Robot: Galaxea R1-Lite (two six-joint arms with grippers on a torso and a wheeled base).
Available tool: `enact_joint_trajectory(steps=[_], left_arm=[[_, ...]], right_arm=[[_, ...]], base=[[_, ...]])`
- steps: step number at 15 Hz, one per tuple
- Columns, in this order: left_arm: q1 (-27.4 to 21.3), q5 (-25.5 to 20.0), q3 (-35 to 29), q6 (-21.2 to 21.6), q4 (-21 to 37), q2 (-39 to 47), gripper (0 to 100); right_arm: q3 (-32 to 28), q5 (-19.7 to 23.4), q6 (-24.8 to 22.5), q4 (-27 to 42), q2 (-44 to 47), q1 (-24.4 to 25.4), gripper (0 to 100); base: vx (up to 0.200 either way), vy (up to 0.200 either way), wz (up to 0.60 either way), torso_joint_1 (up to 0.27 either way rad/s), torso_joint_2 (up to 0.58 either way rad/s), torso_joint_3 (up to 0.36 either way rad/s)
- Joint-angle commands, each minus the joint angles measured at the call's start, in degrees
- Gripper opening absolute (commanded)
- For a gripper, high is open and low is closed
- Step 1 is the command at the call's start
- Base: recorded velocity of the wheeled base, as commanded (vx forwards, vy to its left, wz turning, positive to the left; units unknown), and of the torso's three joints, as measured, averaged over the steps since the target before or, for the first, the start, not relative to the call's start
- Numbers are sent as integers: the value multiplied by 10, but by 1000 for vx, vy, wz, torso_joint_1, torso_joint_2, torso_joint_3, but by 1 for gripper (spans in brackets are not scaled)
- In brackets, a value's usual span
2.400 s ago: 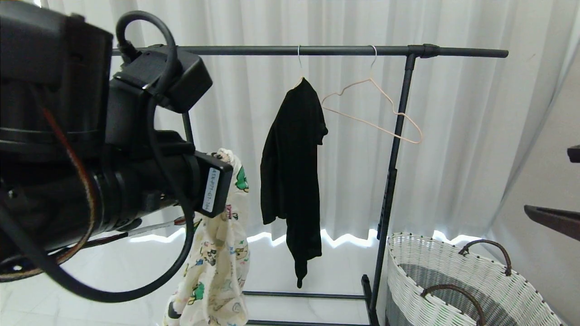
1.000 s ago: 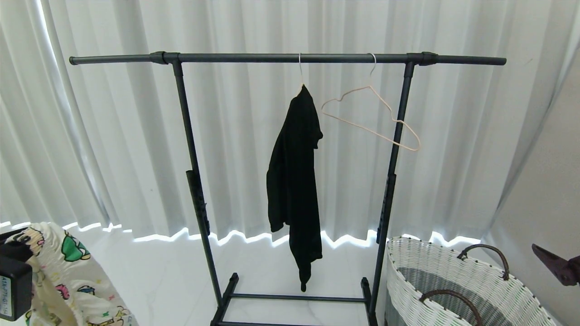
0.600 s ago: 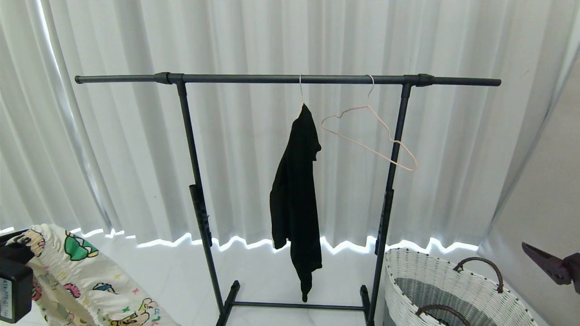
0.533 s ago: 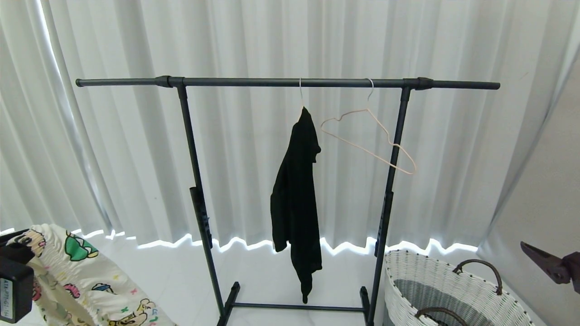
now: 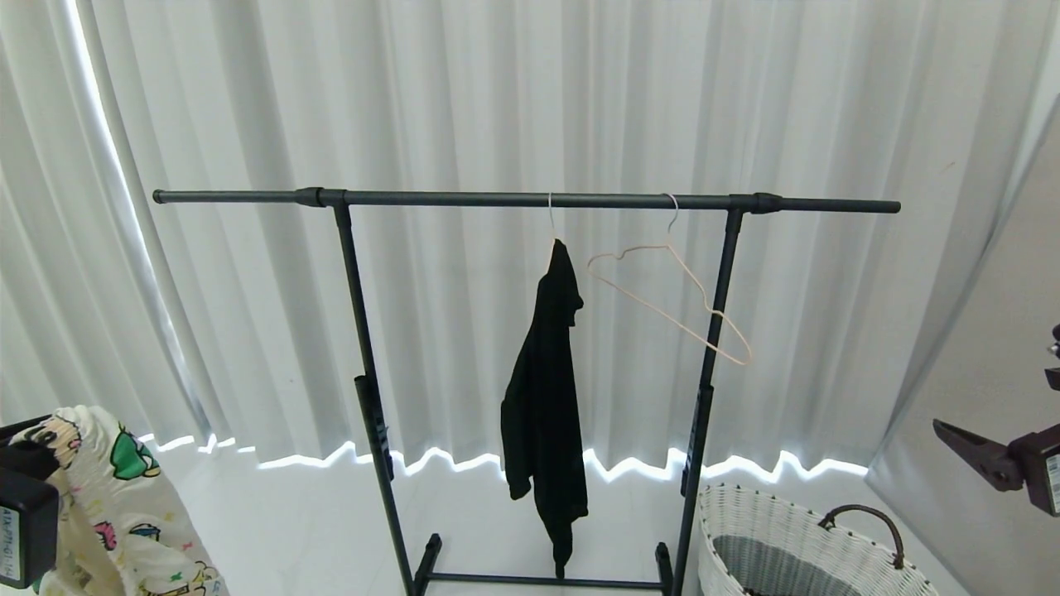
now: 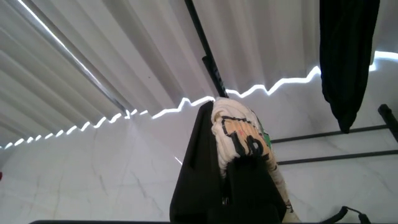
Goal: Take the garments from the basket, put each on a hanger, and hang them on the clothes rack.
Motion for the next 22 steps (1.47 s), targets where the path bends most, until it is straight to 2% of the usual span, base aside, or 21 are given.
enact_joint_trajectory(steps=[1, 7, 12, 14, 15, 17, 20, 22], left_arm=[[0, 0, 0, 0, 0, 1, 0], [0, -11, 2, 1, -21, 6, 0], [-2, -11, 2, 3, -22, 6, 0], [-3, -11, 1, 20, -22, 5, 0], [-3, -11, 1, 20, -22, 7, 0], [-3, -11, -3, 25, -22, 10, 0], [-3, -11, -4, 25, -22, 10, 0], [-3, -11, -7, 25, -22, 10, 0]], right_arm=[[-1, 1, 0, 0, 8, 0, 100], [-1, 5, 0, -1, 8, 0, 100], [-25, 6, 15, 1, 19, -3, 100], [-39, 34, 49, -21, 50, -42, 100], [-42, 62, 36, -31, 58, -69, 100], [-55, 115, 27, -52, 64, -79, 100], [-58, 121, 28, -50, 69, -82, 100], [-65, 140, 33, -28, 75, -81, 100]], base=[[0, 0, 0, 237, -525, -290], [0, 0, 0, 233, -509, -277], [0, 0, 0, 38, -79, -41], [0, 0, 0, 0, 0, 0], [0, 0, 0, 0, 0, 0], [200, 0, 0, 5, 2, -2], [200, 0, 0, 4, -6, 4], [200, 0, 0, 12, 5, 0]])
